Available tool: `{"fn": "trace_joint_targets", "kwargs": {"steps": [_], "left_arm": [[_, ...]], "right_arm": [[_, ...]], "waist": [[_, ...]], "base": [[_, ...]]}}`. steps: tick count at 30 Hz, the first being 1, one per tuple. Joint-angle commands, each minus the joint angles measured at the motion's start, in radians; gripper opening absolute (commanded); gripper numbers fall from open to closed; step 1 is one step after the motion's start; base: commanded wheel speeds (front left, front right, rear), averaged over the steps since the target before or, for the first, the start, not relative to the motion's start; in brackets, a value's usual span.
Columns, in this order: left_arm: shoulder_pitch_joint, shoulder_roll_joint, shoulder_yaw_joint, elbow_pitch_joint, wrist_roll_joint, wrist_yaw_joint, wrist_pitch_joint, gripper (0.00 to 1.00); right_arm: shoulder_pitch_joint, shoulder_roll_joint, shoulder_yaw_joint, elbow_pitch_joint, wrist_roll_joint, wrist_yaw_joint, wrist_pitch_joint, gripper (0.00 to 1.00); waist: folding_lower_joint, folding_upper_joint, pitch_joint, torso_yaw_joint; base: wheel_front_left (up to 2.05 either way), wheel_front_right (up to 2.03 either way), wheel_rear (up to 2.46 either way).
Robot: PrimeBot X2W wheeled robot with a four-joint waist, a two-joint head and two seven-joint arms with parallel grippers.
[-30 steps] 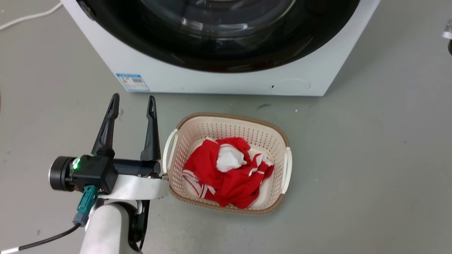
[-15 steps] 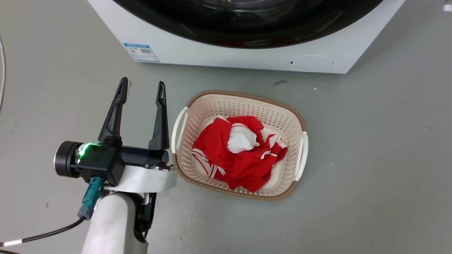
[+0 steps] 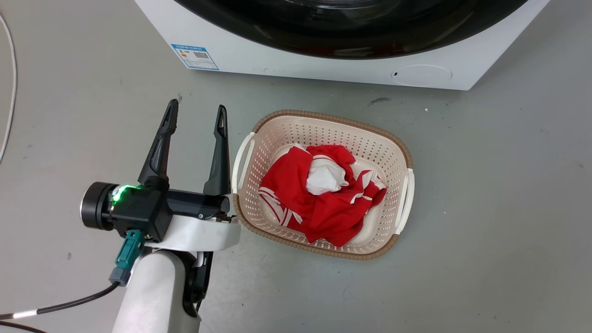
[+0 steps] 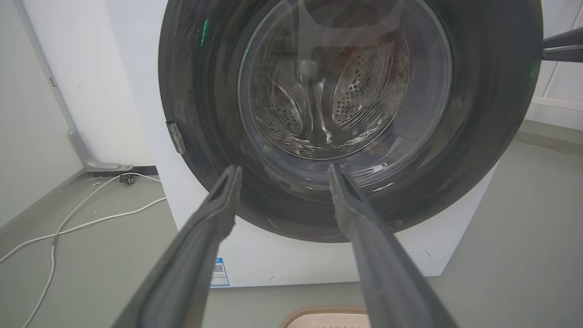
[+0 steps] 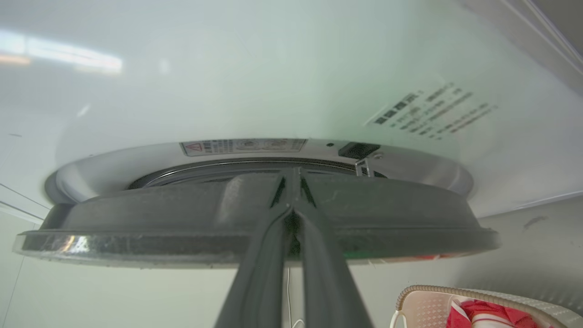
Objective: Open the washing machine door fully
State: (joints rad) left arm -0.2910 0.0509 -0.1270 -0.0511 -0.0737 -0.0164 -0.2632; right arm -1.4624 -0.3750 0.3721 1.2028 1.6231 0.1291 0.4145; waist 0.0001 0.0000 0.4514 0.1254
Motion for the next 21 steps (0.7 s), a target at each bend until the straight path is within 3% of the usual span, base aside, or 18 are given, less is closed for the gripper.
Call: {"fn": "trace_joint_targets", "kwargs": {"steps": [1, 21], "left_arm": [[-0.013, -0.001, -0.003, 0.002, -0.003, 0.006, -0.002, 1.0], [0.017, -0.001, -0.007, 0.036, -0.01, 0.01, -0.002, 1.0]], "right_arm": [[0.028, 0.061, 0.01, -0.025, 0.01, 0.003, 0.041, 0.0], [0.229, 0.03, -0.059, -0.234, 0.135, 0.003, 0.297, 0.0]], "waist": [[-0.0001, 0.0, -0.001, -0.003], [-0.0001, 0.0, -0.094, -0.065]], "base": [[0.0, 0.0, 0.0], [0.0, 0.0, 0.0]]}}
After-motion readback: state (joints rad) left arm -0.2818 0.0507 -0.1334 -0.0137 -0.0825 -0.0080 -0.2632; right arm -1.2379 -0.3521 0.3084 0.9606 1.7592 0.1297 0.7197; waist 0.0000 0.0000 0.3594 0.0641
